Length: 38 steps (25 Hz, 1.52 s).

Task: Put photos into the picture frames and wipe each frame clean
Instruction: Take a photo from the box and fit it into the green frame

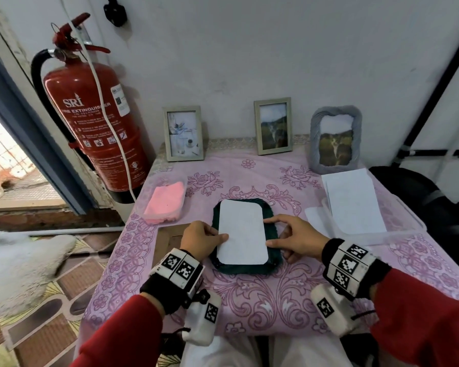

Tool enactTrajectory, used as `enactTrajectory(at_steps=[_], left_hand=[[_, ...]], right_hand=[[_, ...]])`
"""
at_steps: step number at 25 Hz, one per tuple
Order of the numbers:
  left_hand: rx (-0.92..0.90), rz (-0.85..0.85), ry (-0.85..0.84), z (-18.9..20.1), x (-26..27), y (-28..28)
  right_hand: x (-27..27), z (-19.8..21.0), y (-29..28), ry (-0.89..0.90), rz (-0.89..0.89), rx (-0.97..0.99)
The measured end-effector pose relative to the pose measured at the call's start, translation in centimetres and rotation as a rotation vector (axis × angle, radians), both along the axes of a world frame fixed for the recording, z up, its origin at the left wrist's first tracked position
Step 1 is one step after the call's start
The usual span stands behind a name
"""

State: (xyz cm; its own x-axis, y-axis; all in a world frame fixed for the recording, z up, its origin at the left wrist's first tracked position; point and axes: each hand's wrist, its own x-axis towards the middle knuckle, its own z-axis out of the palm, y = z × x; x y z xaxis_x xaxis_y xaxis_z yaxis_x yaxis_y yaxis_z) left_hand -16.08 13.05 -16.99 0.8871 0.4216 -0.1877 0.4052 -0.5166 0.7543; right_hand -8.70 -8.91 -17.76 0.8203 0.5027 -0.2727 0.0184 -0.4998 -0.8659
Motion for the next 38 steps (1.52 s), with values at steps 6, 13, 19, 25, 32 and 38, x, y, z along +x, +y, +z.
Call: enactTrajectory(at_steps=[6, 13, 19, 25, 32, 38], left_hand=[[-0.158, 0.049, -0.076, 0.4, -0.3, 1.1], [-0.401, 0.086, -0.209, 1.5, 0.0, 1.3], [-0.502, 0.067, -0.321, 2.6, 0.3, 1.2], [-0.655, 0.011, -0.330, 3.2, 1.9, -1.7], [-0.765, -0.098, -0.226, 2.1, 3.5, -6.9], [-0.819, -0.111, -0.179, 1.1, 4.0, -9.9]], right_hand=[[-0.1, 0.2, 0.0, 0.005, 0.002, -0.010], [-0.5, 0.6, 0.1, -0.008, -0.007, -0.035], [-1.5, 2.2, -0.4, -0.261, -0.090, -0.086], [-0.8, 5.0, -4.6, -0.714, -0.331, -0.094], [-1.3, 4.2, -8.4, -0.544, -0.415, -0.403], [-1.0, 4.9, -9.5, -0.591, -0.464, -0.360]])
